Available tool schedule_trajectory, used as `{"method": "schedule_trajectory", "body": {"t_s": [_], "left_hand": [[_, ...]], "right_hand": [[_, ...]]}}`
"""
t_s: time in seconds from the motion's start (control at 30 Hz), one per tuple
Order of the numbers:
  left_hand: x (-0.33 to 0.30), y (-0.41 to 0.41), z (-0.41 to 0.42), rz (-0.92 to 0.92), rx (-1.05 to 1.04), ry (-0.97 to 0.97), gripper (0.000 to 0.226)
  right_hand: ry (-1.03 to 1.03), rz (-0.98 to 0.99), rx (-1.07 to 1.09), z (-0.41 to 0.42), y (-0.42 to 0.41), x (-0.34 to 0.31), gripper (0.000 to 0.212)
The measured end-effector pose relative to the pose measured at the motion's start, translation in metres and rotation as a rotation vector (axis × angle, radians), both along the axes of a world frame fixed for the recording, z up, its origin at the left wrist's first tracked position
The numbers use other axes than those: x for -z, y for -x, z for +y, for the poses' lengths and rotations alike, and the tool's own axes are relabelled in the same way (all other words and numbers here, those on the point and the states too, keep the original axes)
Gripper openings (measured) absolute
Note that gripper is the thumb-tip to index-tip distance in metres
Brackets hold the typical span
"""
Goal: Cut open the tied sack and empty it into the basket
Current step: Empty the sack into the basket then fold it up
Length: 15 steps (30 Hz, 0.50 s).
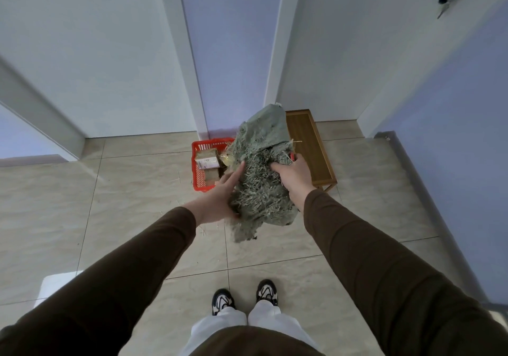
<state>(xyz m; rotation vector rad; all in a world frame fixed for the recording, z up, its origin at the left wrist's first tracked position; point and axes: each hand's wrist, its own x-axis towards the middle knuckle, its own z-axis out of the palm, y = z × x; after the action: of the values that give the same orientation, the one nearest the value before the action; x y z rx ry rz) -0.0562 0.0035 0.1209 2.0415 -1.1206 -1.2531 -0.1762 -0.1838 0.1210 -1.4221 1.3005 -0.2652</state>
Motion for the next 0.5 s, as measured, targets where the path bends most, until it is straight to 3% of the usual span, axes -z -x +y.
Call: {"method": "schedule_trajectory", "body": {"t_s": [0.1,0.17,0.23,0.33,0.37,0.5], "left_hand": [[0.0,-0.013,-0.007,-0.293,-0.164,0.108,0.095],[-0.001,-0.025,-0.009,-0.342,-0.27,0.18,0.066],[-0.002,-0.037,-0.011,-0.387,-0.292,0.17,0.051],[0.002,-0.048,-0.018,-0.597,-0.288,0.092,0.04],[0.006,-0.05,-0.02,-0.57,-0.333,0.088,0.04],[0.015,-0.044,-0.029,-0.073,-0.68,0.098,0.033]], "right_hand": [[0.04,0.041,-0.064,0.001,0.004,0.0,0.086],[0.089,0.076,-0.111,0.003,0.009,-0.001,0.08],[0.129,0.098,-0.175,0.005,0.012,0.001,0.078],[0.104,0.038,-0.266,0.013,0.014,0.005,0.08],[0.072,0.005,-0.265,0.017,0.014,0.006,0.079],[-0.08,-0.096,-0.2,0.027,0.015,0.009,0.072]]}}
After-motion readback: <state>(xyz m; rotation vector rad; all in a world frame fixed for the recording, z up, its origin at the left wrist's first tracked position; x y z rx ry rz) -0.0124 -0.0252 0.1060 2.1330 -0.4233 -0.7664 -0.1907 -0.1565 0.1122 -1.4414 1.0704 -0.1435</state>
